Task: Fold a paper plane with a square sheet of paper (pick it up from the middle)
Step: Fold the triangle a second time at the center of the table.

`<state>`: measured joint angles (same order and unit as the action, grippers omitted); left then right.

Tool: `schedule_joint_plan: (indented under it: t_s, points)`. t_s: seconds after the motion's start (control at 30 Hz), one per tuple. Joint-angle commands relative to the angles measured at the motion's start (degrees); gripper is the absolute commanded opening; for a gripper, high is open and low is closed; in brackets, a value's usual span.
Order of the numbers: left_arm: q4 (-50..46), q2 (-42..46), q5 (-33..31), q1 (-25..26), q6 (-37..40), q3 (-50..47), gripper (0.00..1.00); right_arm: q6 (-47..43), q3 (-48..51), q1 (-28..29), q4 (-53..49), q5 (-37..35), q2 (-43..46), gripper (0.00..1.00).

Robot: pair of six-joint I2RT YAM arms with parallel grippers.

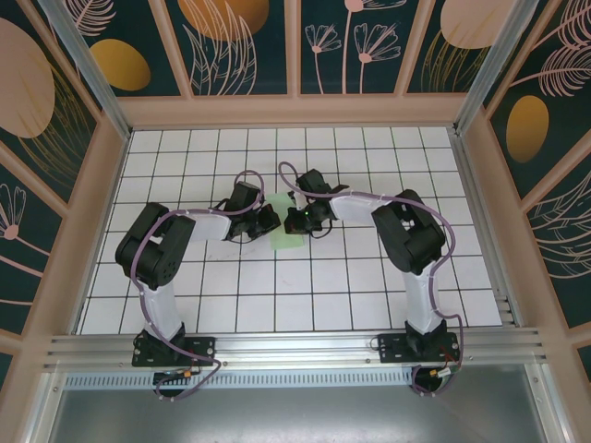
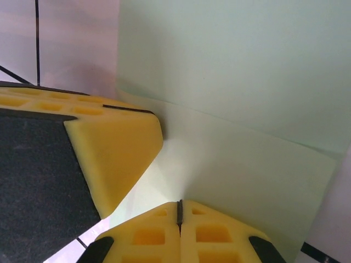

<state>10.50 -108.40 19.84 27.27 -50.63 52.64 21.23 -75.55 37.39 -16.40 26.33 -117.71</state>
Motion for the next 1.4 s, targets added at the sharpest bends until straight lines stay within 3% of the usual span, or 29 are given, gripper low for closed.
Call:
schedule_joint_plan:
  t_s: [0.0, 0.63, 0.87, 1.07, 1.37]
  points:
    - [-3.5, -2.3, -2.7, -0.7, 0.4, -1.5, 0.07, -3.3, -1.1, 0.1, -3.4, -0.8, -1.1, 0.0]
    - [-5.8, -2.9, -5.6, -0.7, -0.6, -1.4, 0.07, -17.5, 6.8, -3.1, -9.5, 3.0, 4.6, 0.0]
    - [-5.7, -3.0, -5.4, -0.7, -0.7, -1.3, 0.07, -17.0, 10.0, -4.3, -8.8, 2.2, 8.3, 0.0]
    - [-5.5, -3.0, -4.9, -0.7, -0.6, -1.1, 0.07, -13.5, 7.2, -3.6, -3.7, 3.8, 11.2, 0.0]
    - [-5.2, -3.2, -4.2, -0.7, -0.7, -1.1, 0.07, -11.9, -1.3, -1.0, -3.6, 5.2, 2.3, 0.0]
